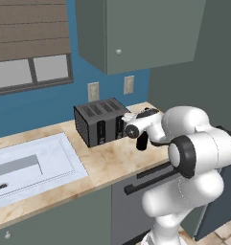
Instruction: There is a wine glass and glass cup on the dining counter. Place the wine bottle next to the wine glass and the juice bottle next to the glass cup.
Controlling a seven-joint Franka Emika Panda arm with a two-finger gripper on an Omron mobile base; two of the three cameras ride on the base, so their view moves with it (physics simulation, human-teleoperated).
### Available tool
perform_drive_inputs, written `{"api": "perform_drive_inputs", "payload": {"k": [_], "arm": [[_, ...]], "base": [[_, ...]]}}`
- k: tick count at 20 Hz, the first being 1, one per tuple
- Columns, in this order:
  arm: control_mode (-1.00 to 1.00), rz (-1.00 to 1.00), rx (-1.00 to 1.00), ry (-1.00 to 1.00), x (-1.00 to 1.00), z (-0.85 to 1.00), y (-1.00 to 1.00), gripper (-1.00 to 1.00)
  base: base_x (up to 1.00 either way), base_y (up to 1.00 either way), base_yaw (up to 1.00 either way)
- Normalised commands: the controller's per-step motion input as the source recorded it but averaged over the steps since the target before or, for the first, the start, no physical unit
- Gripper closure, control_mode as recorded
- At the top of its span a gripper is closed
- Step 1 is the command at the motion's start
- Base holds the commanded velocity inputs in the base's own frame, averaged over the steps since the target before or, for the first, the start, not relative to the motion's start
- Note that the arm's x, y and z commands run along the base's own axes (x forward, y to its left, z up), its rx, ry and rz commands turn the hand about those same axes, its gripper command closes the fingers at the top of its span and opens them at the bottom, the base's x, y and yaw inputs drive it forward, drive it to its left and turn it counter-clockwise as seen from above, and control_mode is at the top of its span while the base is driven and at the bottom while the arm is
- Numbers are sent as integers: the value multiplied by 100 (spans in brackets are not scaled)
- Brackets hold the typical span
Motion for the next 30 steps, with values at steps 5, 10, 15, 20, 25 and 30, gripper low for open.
{"api": "perform_drive_inputs", "payload": {"k": [5, 10, 15, 20, 25, 30], "arm": [[-100, 2, 0, 2, 2, -24, -2, -100], [-100, 1, 0, 0, 0, -21, 0, -100], [-100, 3, 0, 0, -1, -25, 0, -100], [-100, 2, 0, 1, -14, -33, 3, 100], [-100, 1, 0, 2, -10, -29, 4, 100], [-100, 0, 0, 0, -4, -3, 0, 100]], "base": [[0, 0, 0], [0, 0, 0], [0, 0, 0], [0, 0, 0], [0, 0, 0], [0, 0, 0]]}}
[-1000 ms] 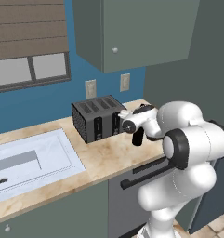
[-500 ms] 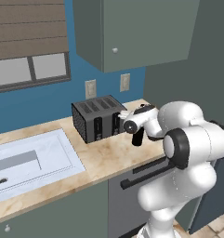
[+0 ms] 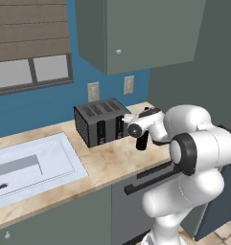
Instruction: There is a wine glass and glass cup on the dining counter. Place the wine bottle next to the wine glass and the juice bottle next to the glass cup.
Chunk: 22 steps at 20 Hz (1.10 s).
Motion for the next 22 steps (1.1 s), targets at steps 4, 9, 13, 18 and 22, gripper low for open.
{"api": "perform_drive_inputs", "payload": {"k": [4, 9, 13, 18, 22], "arm": [[-100, 0, 0, -10, 0, 2, 0, 100], [-100, 0, -1, -18, -20, 21, 5, 100], [-100, 0, -6, 0, -24, 47, 17, 100], [-100, 0, -1, 13, -35, 45, 16, 100], [-100, 0, 0, 29, -31, 47, 19, 100]], "base": [[0, 0, 0], [0, 0, 0], [0, 0, 0], [0, 0, 0], [0, 0, 0]]}}
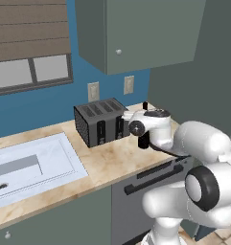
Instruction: There is a wine glass and glass cup on the dining counter. Place the wine bottle next to the wine glass and the juice bottle next to the glass cup.
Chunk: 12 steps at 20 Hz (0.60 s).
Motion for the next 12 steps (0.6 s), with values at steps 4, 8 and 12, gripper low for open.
{"api": "perform_drive_inputs", "payload": {"k": [4, 8, 12], "arm": [[-100, 0, 0, 28, -44, 46, 13, 100], [-100, 0, 0, 12, -60, 32, 9, 100], [-100, 0, 0, 0, -69, 18, 11, 100]], "base": [[0, 0, 0], [0, 0, 0], [0, 0, 0]]}}
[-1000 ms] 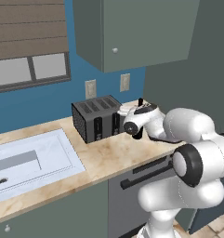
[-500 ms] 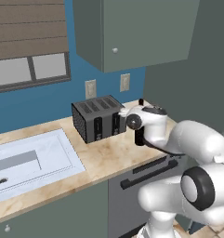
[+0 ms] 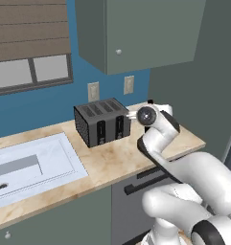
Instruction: There is a wine glass and glass cup on the dining counter. Place the wine bottle next to the wine glass and the juice bottle next to the glass cup.
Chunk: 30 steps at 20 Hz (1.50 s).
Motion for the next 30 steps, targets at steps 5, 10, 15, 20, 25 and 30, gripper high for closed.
{"api": "perform_drive_inputs", "payload": {"k": [5, 10, 15, 20, 25, 30], "arm": [[-100, 0, 0, -11, -66, 4, 22, 100], [-100, 0, -2, -24, -45, 8, 22, 100], [-100, 0, 0, -13, -29, 20, 3, 100], [-100, 0, 0, 3, -29, 28, 0, 100], [-100, 0, 0, 8, -31, 22, 0, 100], [-100, 0, 0, 1, -36, 15, 0, 100]], "base": [[0, 0, 0], [0, 0, 0], [0, 0, 0], [0, 0, 0], [0, 0, 0], [0, 0, 0]]}}
